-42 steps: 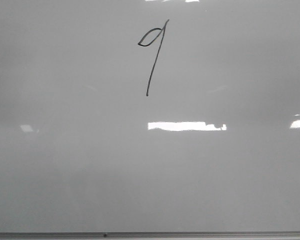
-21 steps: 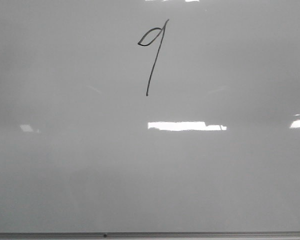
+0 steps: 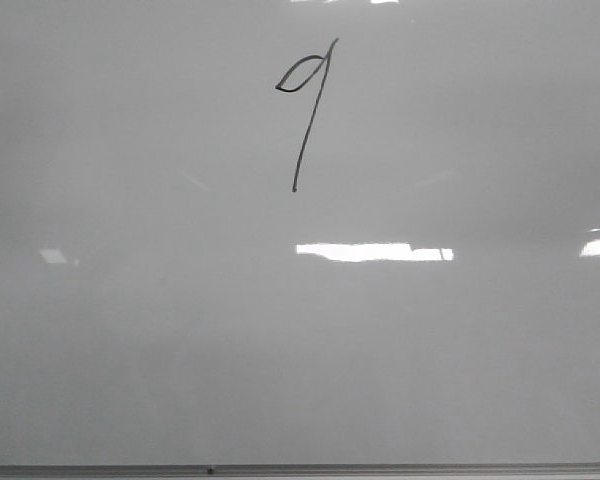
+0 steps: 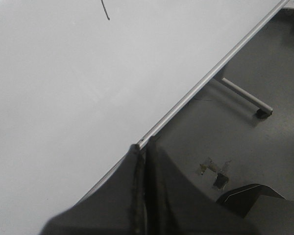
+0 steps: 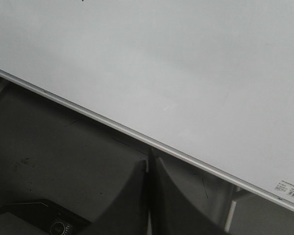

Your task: Write number 9 on whiteboard

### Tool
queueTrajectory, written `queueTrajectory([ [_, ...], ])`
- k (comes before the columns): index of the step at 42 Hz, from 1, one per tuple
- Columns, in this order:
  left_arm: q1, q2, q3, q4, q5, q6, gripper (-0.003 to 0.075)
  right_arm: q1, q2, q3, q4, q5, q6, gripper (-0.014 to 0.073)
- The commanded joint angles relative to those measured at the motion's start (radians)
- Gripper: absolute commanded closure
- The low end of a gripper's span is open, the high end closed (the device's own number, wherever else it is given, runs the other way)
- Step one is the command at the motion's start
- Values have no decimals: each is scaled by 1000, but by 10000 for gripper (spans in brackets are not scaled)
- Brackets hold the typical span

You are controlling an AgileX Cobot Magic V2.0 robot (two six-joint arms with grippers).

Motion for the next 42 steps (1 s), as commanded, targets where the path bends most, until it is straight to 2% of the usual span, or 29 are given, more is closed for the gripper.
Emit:
queueTrajectory([
  [1,-8,-1,-32,-2,-66,6,739,-5,10,-20,0,-69,-8,662],
  [15,-8,-1,-30,-2,-66,6,739,-5,10,-20,0,-67,-8,662],
  [19,39,-22,-28,-9,-87,6,739,-5,10,-20,0,-67,-8,662],
  [22,106,-50,-10,2,-117,6,739,-5,10,-20,0,-65,-8,662],
  [26,254,-126,53,-2,-183,6,739,-5,10,-20,0,-65,-8,662],
  [34,523,-334,292,-29,-416,6,739,-5,10,-20,0,-65,-8,662],
  [42,681,-553,513,-48,-572,6,739,-5,10,-20,0,-65,-8,662],
])
